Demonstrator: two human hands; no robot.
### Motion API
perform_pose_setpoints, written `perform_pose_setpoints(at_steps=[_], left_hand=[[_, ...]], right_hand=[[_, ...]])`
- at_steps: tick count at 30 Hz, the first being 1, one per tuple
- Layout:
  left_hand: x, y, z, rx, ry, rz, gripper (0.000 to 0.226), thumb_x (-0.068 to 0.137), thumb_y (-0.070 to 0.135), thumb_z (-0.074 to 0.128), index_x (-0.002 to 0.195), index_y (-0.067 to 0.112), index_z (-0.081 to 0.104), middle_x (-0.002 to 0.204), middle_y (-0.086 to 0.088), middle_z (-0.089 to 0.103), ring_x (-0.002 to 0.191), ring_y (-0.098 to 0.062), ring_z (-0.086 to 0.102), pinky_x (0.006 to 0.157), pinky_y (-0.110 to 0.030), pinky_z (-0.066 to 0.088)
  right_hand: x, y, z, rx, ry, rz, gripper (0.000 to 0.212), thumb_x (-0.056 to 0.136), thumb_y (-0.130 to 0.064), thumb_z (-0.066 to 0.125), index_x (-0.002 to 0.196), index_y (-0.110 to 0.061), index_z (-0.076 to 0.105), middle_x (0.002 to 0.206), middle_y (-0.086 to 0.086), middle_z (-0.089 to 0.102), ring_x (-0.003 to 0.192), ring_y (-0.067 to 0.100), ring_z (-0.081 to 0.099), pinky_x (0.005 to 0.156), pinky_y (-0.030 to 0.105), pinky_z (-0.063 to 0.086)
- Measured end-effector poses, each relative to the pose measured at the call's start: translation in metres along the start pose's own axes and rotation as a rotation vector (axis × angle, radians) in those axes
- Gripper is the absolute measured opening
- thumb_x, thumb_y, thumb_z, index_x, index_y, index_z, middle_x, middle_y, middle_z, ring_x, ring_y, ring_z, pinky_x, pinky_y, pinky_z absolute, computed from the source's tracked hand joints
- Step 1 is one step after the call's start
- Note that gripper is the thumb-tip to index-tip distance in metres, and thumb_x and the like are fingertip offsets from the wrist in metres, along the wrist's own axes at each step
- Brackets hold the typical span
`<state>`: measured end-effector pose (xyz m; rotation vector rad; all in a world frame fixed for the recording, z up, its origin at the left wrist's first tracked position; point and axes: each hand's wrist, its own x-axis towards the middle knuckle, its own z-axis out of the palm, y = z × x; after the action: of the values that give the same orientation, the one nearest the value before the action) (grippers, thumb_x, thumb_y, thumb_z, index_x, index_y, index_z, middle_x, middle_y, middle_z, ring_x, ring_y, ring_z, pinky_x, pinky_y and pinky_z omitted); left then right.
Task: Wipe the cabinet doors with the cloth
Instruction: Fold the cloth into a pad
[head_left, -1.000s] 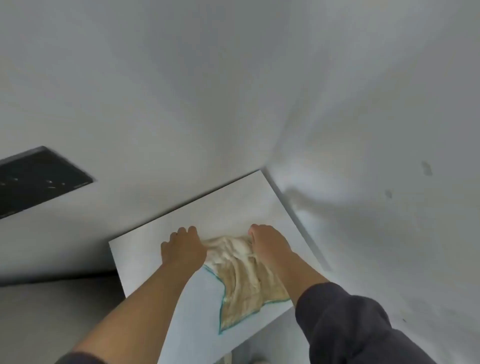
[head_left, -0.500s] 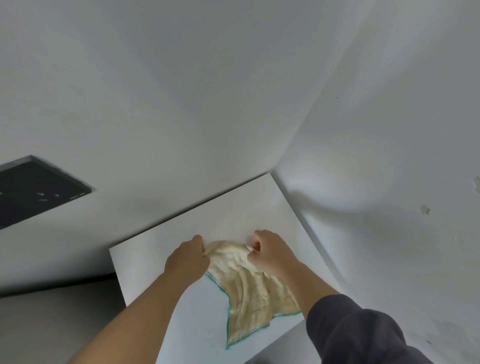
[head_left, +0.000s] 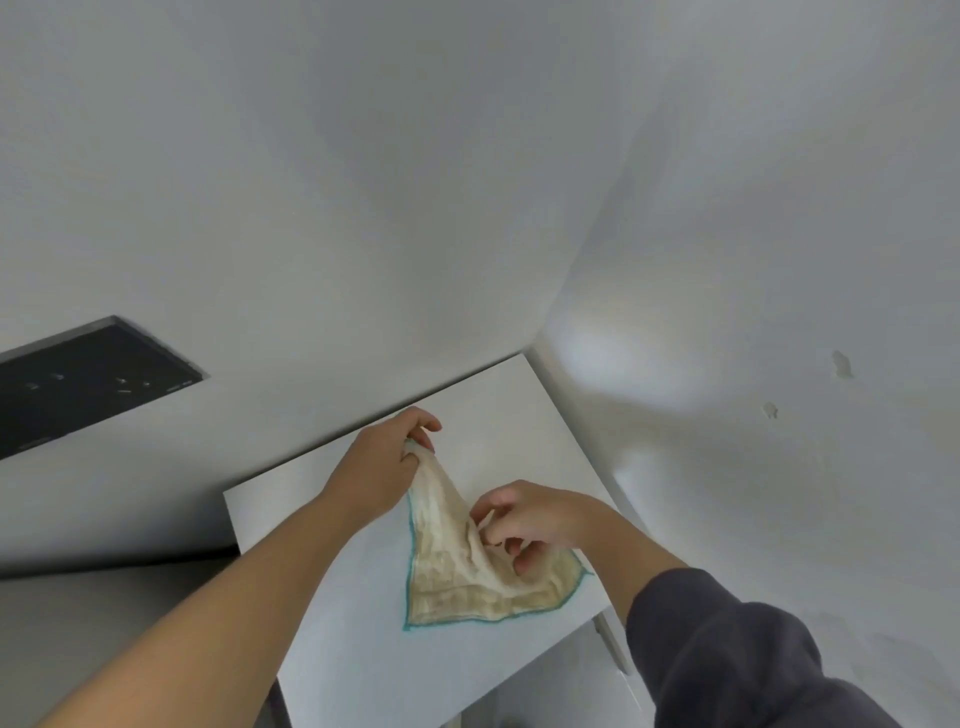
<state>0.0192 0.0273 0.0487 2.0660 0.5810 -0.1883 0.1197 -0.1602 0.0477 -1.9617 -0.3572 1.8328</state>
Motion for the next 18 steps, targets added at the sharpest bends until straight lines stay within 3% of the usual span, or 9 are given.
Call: perform_pose_setpoints(at_steps=[2,4,7,9,13,15,18], left_hand=[[-0.003,0.005,-0.005,0.078,0.041,0.028,0.038,0.083,-0.004,0.052,0.102,0.028,0.061,0.093,0.013,0.061,0.085,-0.008,0.057,0.072,-0.019,0.042],[-0.004,0.009,-0.01,0.153,0.096,0.052,0.027,0.081,0.003,0.061,0.092,0.027,0.06,0.089,0.013,0.057,0.085,-0.012,0.055,0.073,-0.024,0.04],[-0.011,0.017,-0.022,0.202,0.141,0.031,0.021,0.081,0.008,0.067,0.082,0.025,0.055,0.077,0.011,0.054,0.076,-0.017,0.053,0.066,-0.03,0.039],[-0.015,0.021,-0.032,0.181,0.159,0.019,0.023,0.081,0.01,0.071,0.077,0.024,0.052,0.071,0.005,0.054,0.069,-0.019,0.051,0.062,-0.031,0.039],[-0.02,0.037,-0.052,0.031,0.165,-0.018,0.03,0.08,0.012,0.076,0.068,0.024,0.051,0.072,-0.006,0.059,0.067,-0.022,0.052,0.065,-0.032,0.044],[-0.02,0.049,-0.064,-0.107,0.159,-0.03,0.029,0.079,0.01,0.077,0.068,0.021,0.053,0.071,-0.006,0.059,0.068,-0.02,0.052,0.067,-0.031,0.044],[-0.026,0.068,-0.083,-0.209,0.198,-0.015,0.029,0.08,0.004,0.076,0.07,0.02,0.054,0.076,-0.012,0.059,0.072,-0.02,0.053,0.069,-0.032,0.044]], right_hand=[[-0.008,0.0,0.0,-0.002,0.03,-0.051,0.01,0.083,-0.016,0.067,0.089,-0.023,0.068,0.082,-0.004,0.06,0.074,0.011,0.058,0.066,0.025,0.056],[-0.016,0.003,-0.004,-0.091,0.124,-0.09,0.008,0.08,-0.015,0.065,0.076,-0.022,0.064,0.074,-0.007,0.058,0.068,0.009,0.056,0.064,0.023,0.052],[-0.03,0.01,-0.016,-0.203,0.461,-0.2,0.013,0.077,-0.014,0.062,0.068,-0.022,0.056,0.077,-0.007,0.061,0.067,0.008,0.051,0.063,0.023,0.041],[-0.045,0.011,-0.025,-0.152,0.633,-0.316,0.01,0.078,-0.014,0.063,0.071,-0.018,0.057,0.087,-0.005,0.066,0.072,0.009,0.055,0.067,0.026,0.043],[-0.087,-0.007,-0.037,-0.043,0.823,-0.488,0.018,0.085,-0.009,0.059,0.073,-0.02,0.05,0.062,-0.008,0.048,0.052,0.003,0.041,0.052,0.014,0.037],[-0.102,-0.016,-0.044,-0.146,0.862,-0.527,0.019,0.089,-0.015,0.058,0.076,-0.024,0.047,0.062,-0.008,0.045,0.053,0.006,0.039,0.052,0.019,0.035],[-0.125,-0.024,-0.053,-0.435,0.816,-0.474,0.005,0.095,-0.026,0.057,0.095,-0.024,0.053,0.075,-0.002,0.055,0.067,0.018,0.051,0.06,0.03,0.04]])
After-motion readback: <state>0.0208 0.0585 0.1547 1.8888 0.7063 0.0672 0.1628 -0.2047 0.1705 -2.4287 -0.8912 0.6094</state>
